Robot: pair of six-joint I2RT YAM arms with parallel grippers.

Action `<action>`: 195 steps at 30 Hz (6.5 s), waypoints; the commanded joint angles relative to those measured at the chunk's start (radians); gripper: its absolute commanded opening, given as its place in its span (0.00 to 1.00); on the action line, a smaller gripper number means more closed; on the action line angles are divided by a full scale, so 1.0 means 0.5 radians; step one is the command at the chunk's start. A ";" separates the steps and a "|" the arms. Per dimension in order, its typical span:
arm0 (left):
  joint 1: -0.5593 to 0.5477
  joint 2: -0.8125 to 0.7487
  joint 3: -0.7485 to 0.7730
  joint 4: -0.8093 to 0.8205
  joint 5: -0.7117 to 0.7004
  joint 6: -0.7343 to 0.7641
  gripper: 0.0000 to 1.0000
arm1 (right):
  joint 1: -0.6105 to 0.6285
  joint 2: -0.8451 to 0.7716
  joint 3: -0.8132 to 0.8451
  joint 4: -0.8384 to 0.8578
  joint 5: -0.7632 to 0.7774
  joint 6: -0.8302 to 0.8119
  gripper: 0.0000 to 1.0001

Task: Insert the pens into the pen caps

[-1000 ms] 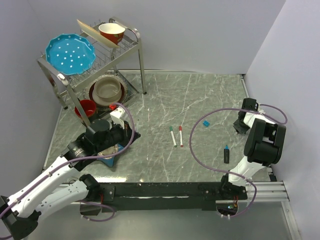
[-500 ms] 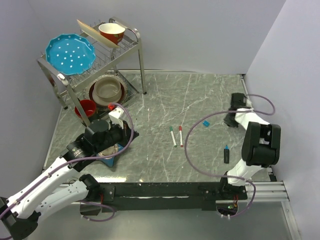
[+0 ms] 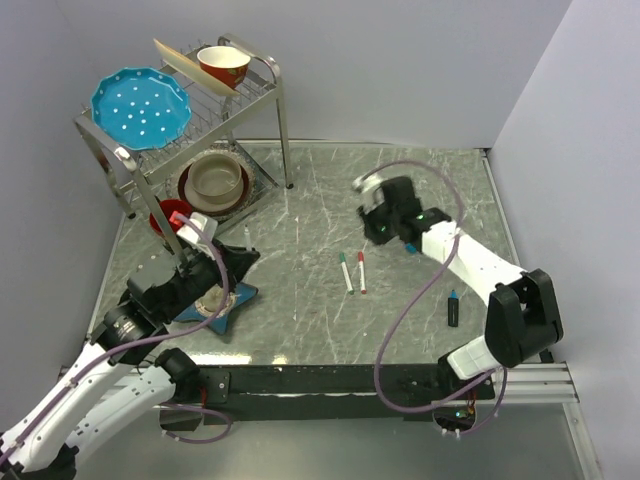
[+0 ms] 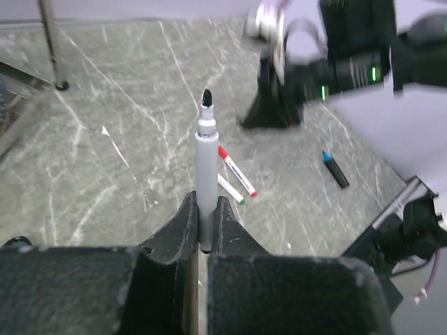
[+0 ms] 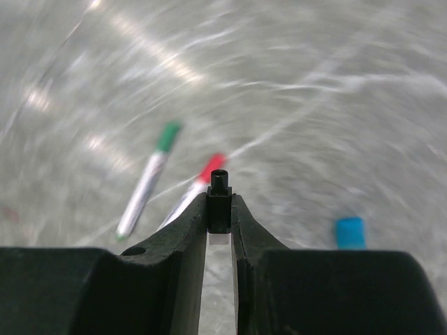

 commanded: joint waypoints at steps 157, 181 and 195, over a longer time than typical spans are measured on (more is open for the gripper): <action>0.088 0.221 -0.018 0.224 0.486 -0.282 0.01 | 1.199 -0.166 -0.081 -0.861 1.398 3.415 0.00; 0.084 0.604 -0.269 0.880 1.222 -0.675 0.01 | 1.192 -1.164 -0.465 1.277 0.592 1.350 0.00; 0.084 0.546 -0.300 1.025 1.388 -0.705 0.01 | 1.162 -0.989 -0.422 1.476 0.481 1.485 0.00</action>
